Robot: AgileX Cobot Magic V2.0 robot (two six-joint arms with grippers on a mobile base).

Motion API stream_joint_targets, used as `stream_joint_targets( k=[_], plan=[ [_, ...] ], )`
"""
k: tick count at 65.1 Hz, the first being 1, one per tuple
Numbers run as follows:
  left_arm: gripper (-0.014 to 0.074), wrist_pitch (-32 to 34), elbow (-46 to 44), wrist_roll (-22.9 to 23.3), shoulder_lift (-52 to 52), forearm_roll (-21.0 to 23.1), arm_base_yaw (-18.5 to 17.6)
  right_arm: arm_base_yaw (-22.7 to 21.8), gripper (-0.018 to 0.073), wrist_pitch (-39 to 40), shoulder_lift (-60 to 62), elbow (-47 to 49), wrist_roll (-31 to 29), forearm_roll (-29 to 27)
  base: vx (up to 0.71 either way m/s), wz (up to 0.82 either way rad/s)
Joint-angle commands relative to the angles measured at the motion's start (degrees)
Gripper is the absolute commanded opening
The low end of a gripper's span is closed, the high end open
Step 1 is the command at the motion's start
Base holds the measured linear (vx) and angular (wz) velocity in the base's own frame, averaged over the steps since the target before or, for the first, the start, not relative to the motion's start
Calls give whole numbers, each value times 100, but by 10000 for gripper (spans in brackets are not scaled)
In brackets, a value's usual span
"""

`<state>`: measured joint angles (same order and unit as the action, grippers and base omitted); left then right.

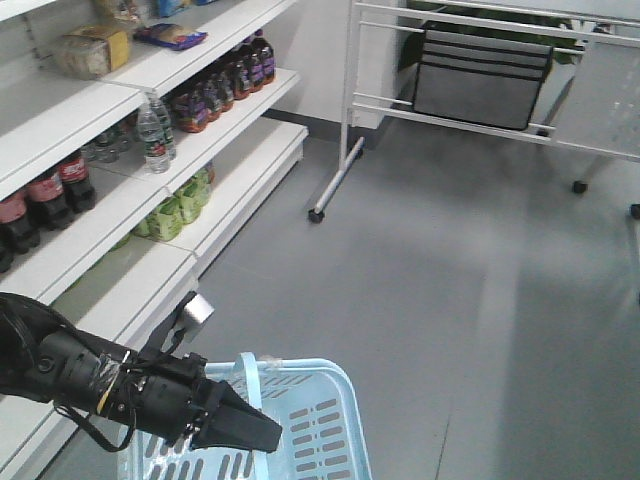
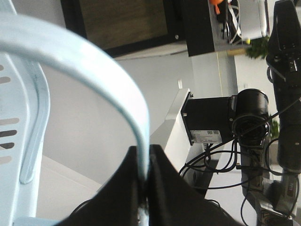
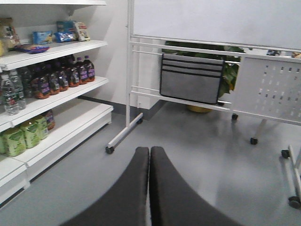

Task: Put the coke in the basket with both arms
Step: 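Turn the base away from the drink shelf holding the basket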

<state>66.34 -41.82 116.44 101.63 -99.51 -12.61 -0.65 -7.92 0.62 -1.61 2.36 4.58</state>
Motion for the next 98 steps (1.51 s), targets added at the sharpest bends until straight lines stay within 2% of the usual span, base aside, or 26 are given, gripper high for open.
stream_joint_targets(
  k=[1,40,98],
  plan=[
    [-7,1265,-94,-50,-263,359,-19,9,-9,431,104,-63,-26,37,-2,-48],
    [-7,1265,-94,-50,-263,359,-19,9,-9,431,104,-63,-26,37,0,-44],
    [-7,1265,-94,-50,-263,359,-19,9,-9,431,104,-63,-26,37,8,-25]
  ],
)
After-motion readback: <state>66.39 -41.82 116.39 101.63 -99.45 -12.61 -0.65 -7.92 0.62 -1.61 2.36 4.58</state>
